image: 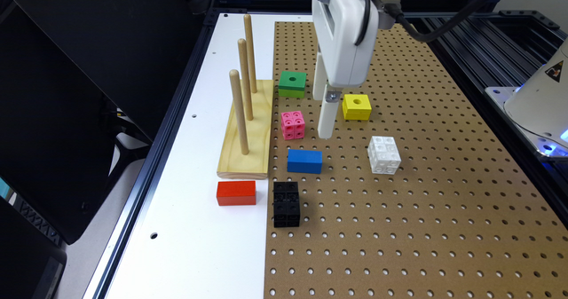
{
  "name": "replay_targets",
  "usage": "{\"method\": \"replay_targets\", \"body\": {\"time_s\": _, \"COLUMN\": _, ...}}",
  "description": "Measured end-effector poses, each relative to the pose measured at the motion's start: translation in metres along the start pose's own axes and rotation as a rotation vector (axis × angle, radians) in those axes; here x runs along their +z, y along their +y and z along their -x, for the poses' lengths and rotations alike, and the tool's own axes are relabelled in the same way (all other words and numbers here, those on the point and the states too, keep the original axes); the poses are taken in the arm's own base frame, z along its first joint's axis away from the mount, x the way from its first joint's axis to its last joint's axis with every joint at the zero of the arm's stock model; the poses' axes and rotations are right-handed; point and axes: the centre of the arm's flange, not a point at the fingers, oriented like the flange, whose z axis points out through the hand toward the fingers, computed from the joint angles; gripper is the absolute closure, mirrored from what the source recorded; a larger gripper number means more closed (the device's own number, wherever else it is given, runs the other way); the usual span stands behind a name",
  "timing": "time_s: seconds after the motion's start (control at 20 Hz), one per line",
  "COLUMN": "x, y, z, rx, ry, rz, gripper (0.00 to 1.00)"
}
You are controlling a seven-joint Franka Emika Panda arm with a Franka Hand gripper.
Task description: Pick up narrow blue stick.
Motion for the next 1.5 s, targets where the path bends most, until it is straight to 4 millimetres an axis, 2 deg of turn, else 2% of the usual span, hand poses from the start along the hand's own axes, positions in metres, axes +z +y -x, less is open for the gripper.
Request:
{"method": "replay_targets", "body": {"time_s": 0.35, "x": 0.026, "y": -0.001, "z": -0.001, "rx": 0.002, "ry": -0.008, "rz": -0.004, "gripper": 0.00}}
{"method": "replay_targets", "body": {"time_s": 1.05, "x": 0.022, "y": -0.017, "z": 0.001, "rx": 0.000, "ry": -0.001, "rz": -0.023, "gripper": 0.00}}
{"method": "replay_targets", "body": {"time_s": 1.2, "x": 0.033, "y": -0.019, "z": 0.000, "rx": 0.001, "ry": -0.010, "rz": -0.017, "gripper": 0.00}}
{"method": "replay_targets", "body": {"time_s": 1.35, "x": 0.052, "y": -0.021, "z": -0.002, "rx": 0.002, "ry": -0.017, "rz": -0.017, "gripper": 0.00}}
{"method": "replay_targets", "body": {"time_s": 1.5, "x": 0.058, "y": -0.023, "z": -0.003, "rx": 0.003, "ry": -0.020, "rz": -0.018, "gripper": 0.00}}
